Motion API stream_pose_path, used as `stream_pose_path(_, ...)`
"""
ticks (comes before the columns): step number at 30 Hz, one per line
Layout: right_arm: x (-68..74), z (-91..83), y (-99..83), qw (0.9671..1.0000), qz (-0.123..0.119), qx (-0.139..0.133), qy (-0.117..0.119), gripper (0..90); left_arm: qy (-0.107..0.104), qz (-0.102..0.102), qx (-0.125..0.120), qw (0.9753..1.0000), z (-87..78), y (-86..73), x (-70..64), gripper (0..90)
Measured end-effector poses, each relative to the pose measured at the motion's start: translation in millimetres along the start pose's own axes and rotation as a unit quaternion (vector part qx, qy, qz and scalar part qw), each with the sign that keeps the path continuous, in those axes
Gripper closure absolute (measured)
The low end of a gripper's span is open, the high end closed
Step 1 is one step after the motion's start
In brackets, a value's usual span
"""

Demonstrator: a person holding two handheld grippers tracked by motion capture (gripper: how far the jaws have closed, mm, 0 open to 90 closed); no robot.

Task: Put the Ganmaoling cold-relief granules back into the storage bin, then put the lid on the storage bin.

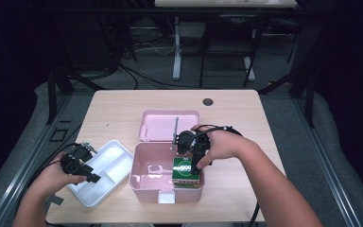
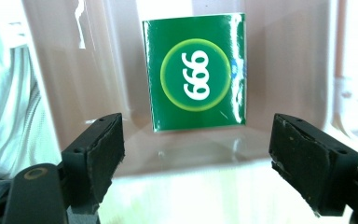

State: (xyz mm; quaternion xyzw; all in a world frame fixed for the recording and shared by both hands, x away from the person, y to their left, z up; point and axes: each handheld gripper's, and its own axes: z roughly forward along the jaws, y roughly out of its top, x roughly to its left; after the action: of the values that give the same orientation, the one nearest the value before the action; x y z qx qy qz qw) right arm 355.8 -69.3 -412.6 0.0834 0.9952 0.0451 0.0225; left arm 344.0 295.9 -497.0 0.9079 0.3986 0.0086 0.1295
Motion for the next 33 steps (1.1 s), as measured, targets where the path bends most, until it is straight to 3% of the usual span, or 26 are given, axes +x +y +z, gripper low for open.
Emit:
stream_pose_path(9,-4.2,-14.3,-29.8,0.9994,0.031,-0.008,-0.014,20.3,-0.003,0.009,0.004,0.9999,0.4,-0.9,-0.5,49.2)
stream_pose_path(17,-9.9,-13.2,-60.8,0.9972,0.069,-0.017,-0.024,21.6,-0.010,-0.020,-0.007,0.9997,-0.3,-3.6,3.5,49.3)
stream_pose_path(21,-8.8,-8.7,-70.5,0.9964,0.077,-0.026,-0.023,21.6,-0.012,-0.015,-0.018,0.9997,-0.3,-3.8,3.8,50.3)
stream_pose_path(24,-7.0,-4.1,-76.4,0.9942,0.098,-0.033,-0.028,24.6,-0.010,-0.015,-0.007,0.9998,1.2,-3.0,3.7,51.4)
stream_pose_path(28,-8.0,4.1,-84.1,0.9886,0.140,-0.044,-0.034,26.9,-0.004,-0.023,0.008,0.9997,4.5,-1.7,4.4,49.2)
stream_pose_path(33,-7.4,13.5,-91.5,0.9845,0.163,-0.052,-0.037,27.8,0.003,-0.017,0.000,0.9999,1.9,2.7,3.7,47.8)
